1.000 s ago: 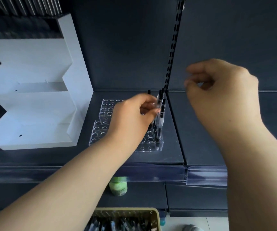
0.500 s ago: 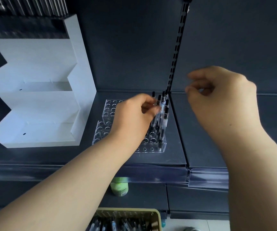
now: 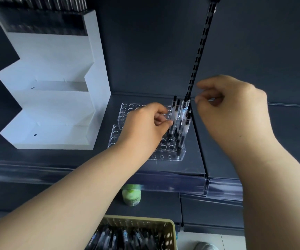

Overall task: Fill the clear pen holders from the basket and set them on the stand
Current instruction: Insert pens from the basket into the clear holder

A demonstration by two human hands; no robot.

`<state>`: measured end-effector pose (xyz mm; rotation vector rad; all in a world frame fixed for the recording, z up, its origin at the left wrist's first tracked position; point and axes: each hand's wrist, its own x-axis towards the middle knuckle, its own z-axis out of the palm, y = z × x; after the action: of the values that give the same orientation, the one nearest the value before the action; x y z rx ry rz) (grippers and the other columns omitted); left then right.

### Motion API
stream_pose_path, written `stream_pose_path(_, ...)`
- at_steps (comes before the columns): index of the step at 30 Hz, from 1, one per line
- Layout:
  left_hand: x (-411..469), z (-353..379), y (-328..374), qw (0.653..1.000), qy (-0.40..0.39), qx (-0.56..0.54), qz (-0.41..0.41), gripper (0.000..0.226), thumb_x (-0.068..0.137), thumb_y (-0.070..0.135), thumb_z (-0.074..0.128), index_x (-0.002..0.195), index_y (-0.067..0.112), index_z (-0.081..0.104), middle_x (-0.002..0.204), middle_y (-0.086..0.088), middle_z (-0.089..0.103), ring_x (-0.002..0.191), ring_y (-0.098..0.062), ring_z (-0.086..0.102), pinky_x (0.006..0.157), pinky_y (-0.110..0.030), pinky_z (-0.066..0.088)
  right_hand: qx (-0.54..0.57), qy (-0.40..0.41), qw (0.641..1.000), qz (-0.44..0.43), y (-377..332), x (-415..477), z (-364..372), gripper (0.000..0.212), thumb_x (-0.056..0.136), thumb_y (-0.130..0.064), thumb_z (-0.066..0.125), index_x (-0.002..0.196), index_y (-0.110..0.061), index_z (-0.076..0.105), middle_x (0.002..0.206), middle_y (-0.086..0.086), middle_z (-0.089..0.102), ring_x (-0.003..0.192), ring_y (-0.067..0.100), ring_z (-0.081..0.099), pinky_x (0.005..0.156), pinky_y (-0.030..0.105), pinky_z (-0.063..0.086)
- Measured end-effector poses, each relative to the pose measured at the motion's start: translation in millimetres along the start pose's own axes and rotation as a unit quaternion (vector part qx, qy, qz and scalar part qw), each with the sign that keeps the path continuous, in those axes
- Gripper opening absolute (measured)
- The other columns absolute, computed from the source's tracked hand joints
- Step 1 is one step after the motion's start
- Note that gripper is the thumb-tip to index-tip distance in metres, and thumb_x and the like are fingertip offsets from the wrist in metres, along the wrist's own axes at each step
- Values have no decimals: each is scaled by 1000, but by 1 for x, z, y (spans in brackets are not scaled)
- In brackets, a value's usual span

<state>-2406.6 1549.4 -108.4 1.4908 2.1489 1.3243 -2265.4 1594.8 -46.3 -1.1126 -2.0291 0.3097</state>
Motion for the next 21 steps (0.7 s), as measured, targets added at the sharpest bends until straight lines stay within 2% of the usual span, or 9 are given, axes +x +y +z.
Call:
stream_pose_path(2, -9, -9, -3, 999, -8, 27, 15, 19, 80, 24, 73, 98, 25, 66, 78, 16, 62, 70, 5, 58, 64, -6, 45, -2, -13, 1000, -15, -7, -6, 3, 27, 84, -15, 58, 108, -25, 66, 76, -16, 61, 79, 12, 60, 71, 24, 47)
stream_pose_path(4, -25, -22, -7, 998, -11, 53, 32, 22, 80, 24, 72, 102, 23, 67, 81, 15, 61, 75, -1, 60, 72, -19, 51, -3, -29, 999, -30, -15, -16, 7, 26, 85, -14, 57, 109, -22, 66, 84, -7, 67, 85, 19, 61, 76, 32, 51)
stream_pose_path(6, -43, -35, -13, 995, -6, 81, 53, 23, 81, 21, 71, 104, 21, 67, 89, 10, 64, 82, -10, 62, 78, -31, 53, -15, -50, 998, -33, -17, -27, 12, 27, 87, -14, 55, 110, -22, 65, 88, -1, 68, 86, 23, 60, 75, 37, 52)
stream_pose_path(8, -66, -49, -20, 991, -14, 119, 60, 25, 82, 22, 69, 107, 21, 66, 97, 6, 65, 88, -15, 62, 79, -36, 53, -35, -81, 996, -34, -18, -44, 17, 28, 88, -16, 53, 112, -23, 65, 91, 3, 67, 85, 23, 58, 73, 37, 53)
stream_pose_path(15, -149, -74, -60, 952, -136, 274, 11, 31, 92, 33, 52, 123, 26, 55, 119, 7, 57, 111, -18, 51, 84, -37, 49, -110, -265, 957, -39, -30, -110, 44, 30, 89, -21, 52, 117, -25, 61, 104, 1, 67, 97, 23, 60, 78, 35, 52)
stream_pose_path(18, -182, -76, -84, 940, -178, 287, -40, 31, 94, 33, 49, 124, 27, 53, 120, 6, 56, 113, -19, 51, 85, -38, 49, -137, -330, 933, -27, -32, -143, 59, 31, 89, -22, 51, 118, -27, 60, 106, -2, 67, 100, 22, 59, 77, 32, 50)
stream_pose_path(21, -204, -71, -100, 916, -240, 309, -91, 27, 94, 26, 49, 120, 23, 54, 120, 2, 55, 111, -23, 53, 84, -34, 47, -154, -402, 902, 29, -30, -178, 73, 31, 86, -20, 50, 114, -28, 61, 108, 0, 66, 99, 24, 59, 79, 31, 49)
